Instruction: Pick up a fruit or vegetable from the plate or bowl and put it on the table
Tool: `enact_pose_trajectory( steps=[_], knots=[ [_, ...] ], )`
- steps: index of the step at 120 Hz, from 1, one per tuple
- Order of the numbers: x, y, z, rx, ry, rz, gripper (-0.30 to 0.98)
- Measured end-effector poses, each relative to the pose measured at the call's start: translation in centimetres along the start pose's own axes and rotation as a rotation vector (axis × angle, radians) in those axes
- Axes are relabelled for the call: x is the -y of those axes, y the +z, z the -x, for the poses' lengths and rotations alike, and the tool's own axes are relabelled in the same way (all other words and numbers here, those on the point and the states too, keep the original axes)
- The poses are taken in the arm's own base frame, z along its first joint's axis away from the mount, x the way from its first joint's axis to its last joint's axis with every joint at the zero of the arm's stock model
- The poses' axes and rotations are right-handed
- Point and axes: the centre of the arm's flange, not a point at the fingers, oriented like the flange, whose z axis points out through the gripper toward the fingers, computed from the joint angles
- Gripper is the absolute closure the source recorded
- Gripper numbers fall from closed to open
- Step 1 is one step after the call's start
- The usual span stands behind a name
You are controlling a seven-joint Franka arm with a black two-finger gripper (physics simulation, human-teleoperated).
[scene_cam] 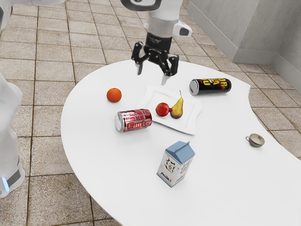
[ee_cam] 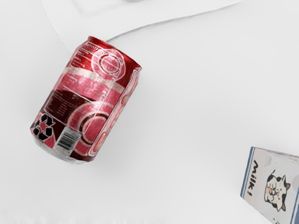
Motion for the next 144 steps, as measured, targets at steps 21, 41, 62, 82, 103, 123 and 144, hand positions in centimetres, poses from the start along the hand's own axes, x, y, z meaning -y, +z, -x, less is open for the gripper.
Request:
enact_pose_trajectory(
  steps=[21, 41, 62, 82, 103, 123, 144],
  knots=[
    [-0.5, 0.4, 0.8, 0.008, -0.356, -0.014, 0.00],
    [-0.9, 4.3, 0.6, 0.025, -0.626, -0.105, 0.00],
    [-2.9, 6.7, -3.0, -0.031, -0.792, -0.143, 0.00],
    [-1.7, 6.9, -6.8, -0.091, -0.689, -0.121, 0.00],
    [-5.5, 8.1, -8.8, -0.137, -0.403, -0.140, 0.00],
    [-6.3, 10.4, -10.8, -0.157, -0.179, -0.123, 0.00],
    [-2.0, 12.4, -16.3, -0.181, -0.071, -0.108, 0.00]
  ],
)
